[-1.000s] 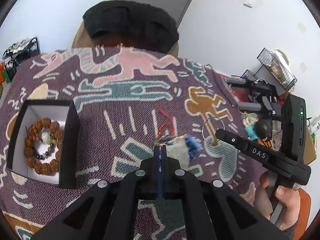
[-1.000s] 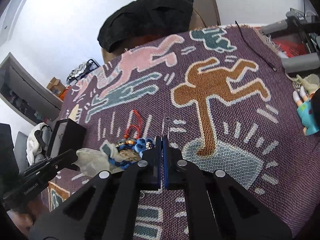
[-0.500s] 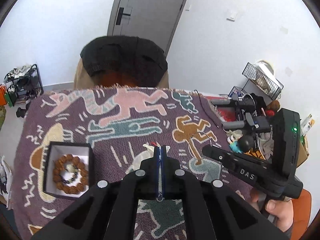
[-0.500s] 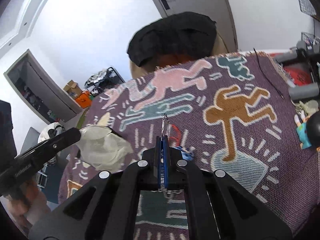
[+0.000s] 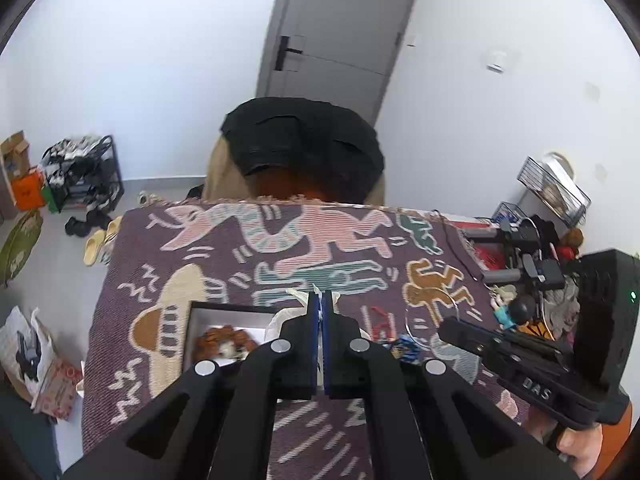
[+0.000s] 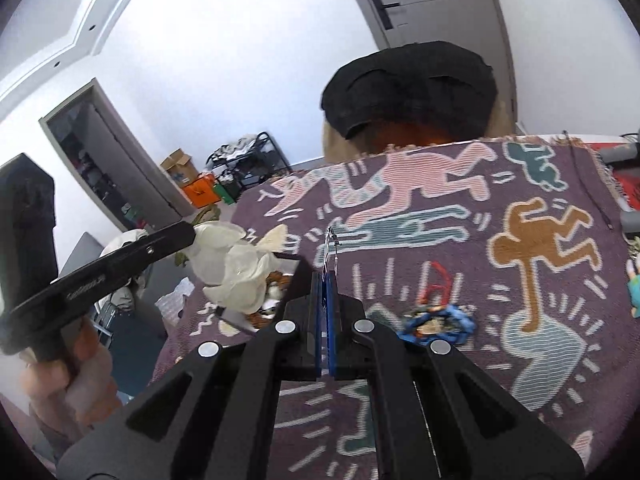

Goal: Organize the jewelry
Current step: 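Carry the white pouch with the right tool over the black box, then open the right tool to release the pouch into the box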

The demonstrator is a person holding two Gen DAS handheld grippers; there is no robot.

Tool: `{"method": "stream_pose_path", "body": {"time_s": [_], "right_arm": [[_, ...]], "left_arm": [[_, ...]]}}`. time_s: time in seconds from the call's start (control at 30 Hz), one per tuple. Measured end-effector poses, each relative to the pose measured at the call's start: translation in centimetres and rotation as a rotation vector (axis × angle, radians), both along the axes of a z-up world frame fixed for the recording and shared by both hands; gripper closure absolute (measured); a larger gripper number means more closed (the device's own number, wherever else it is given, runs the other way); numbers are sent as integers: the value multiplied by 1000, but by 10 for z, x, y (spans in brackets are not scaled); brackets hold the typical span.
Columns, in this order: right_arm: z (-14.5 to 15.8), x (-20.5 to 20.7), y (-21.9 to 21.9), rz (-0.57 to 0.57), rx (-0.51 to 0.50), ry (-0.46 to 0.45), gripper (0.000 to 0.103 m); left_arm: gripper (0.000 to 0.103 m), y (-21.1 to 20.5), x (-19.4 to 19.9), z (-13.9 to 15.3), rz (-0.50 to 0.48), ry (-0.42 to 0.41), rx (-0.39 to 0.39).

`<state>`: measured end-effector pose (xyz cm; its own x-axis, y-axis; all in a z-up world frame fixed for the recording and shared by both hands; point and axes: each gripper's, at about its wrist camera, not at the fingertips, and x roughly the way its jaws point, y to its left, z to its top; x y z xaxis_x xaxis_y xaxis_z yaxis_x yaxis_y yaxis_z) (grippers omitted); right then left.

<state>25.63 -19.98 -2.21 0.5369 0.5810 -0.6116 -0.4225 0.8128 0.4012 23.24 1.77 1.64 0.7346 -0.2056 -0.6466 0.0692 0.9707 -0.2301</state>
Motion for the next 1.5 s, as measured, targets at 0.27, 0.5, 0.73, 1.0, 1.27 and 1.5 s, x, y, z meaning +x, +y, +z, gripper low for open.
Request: {"method": "stream_pose_path", "body": {"time_s": [0.27,0.5,0.73,1.0,1.27,1.5], "right_arm": [[-13,-5,40,48,-6,18,99],[-26,-2,70,68,0,47,99],[-34,8,91,106,33,84,99],[-40,18,114,151,59,127,99],[-46,29,130,138,29,157,33],[-42,14,104,91,45,95,17]], "left_arm": [[103,48,6,-31,86,56,-13],[64,59,10,-61,108,110,5],[53,90,-11,-61,164,76,-12],[43,115,-31,-64,202,55,-23],[37,123,-36,-71,205,64,-47],[30,104,-38,-67,167,44,-50]]}}
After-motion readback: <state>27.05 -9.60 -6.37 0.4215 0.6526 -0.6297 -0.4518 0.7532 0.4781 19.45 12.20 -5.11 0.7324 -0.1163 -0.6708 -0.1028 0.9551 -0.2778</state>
